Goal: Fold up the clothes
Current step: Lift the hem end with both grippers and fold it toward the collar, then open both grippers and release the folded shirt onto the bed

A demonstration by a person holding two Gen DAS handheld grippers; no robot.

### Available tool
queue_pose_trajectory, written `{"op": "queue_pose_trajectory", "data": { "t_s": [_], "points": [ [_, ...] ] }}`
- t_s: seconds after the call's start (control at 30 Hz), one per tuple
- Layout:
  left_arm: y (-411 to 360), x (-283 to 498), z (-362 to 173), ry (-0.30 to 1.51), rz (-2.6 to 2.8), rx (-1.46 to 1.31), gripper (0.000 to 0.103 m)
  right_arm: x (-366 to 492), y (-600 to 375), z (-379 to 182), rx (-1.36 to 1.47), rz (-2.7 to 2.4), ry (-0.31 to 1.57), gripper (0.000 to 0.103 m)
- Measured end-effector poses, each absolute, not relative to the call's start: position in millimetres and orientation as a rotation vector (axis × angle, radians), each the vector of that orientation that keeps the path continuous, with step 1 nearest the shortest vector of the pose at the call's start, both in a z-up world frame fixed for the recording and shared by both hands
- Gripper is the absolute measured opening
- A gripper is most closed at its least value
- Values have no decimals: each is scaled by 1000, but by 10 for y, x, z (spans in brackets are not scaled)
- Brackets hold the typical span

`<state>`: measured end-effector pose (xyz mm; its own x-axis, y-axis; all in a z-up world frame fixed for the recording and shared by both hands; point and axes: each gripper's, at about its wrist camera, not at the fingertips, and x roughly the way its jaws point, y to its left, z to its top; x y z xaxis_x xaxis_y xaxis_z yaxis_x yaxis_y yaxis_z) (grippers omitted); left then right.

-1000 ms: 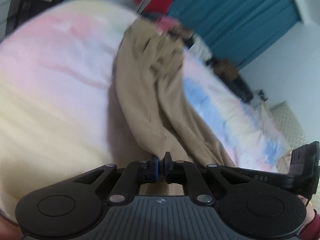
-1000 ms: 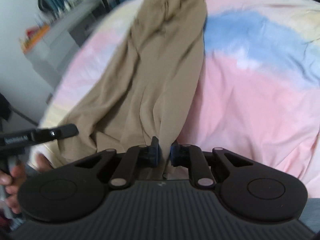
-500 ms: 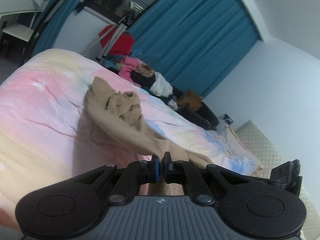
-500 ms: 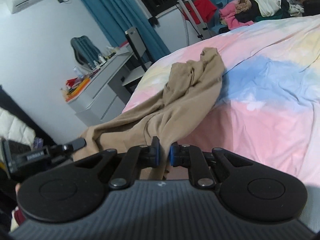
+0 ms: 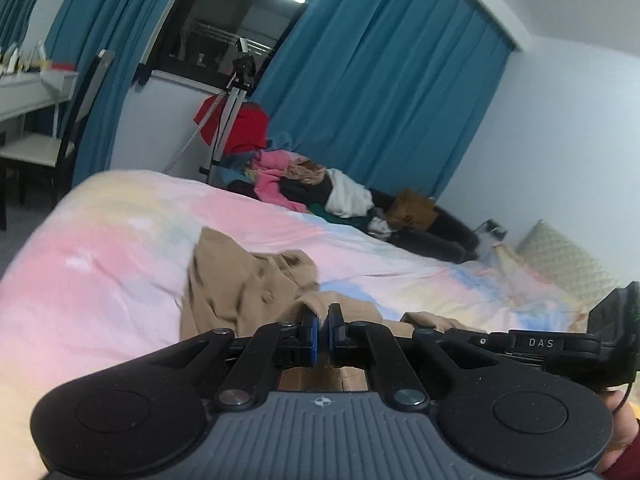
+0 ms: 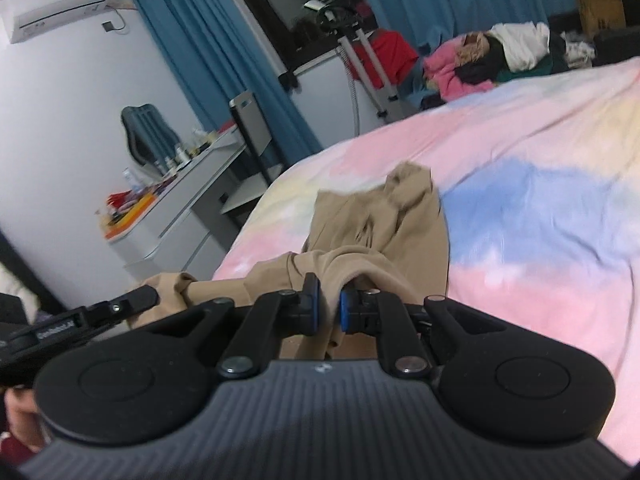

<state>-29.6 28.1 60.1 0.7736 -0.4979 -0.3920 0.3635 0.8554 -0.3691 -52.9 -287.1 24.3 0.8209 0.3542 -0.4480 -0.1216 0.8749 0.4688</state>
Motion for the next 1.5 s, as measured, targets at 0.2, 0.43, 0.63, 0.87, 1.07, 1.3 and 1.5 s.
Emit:
{"op": "queue_pose_trajectory", "data": {
  "t_s": [0.2,0.43,0.63,0.87,1.07,1.3,1.5],
  "points": [
    [147,657,322,551,-403,-228,5,218,-2721,-87,387,189,526,14],
    [197,1568,-459,659,-326,-276,5,901,-2553,-765,331,117,584,14],
    [74,1835,-944,705,-294,-173,6,1239,-2475,-1112,265,89,651,15],
    [11,1797,-982,696,-293,-108,10,1292,-2467,-1212,259,79,672,16],
    [-68,1480,-717,634,-270,-34,59,1132,-2457,-1050,265,84,627,47],
    [-111,924,-408,539,-223,-15,94,673,-2421,-710,235,86,464,83],
    [-69,545,-238,495,-173,-9,101,278,-2382,-492,200,93,378,83]
  ]
}}
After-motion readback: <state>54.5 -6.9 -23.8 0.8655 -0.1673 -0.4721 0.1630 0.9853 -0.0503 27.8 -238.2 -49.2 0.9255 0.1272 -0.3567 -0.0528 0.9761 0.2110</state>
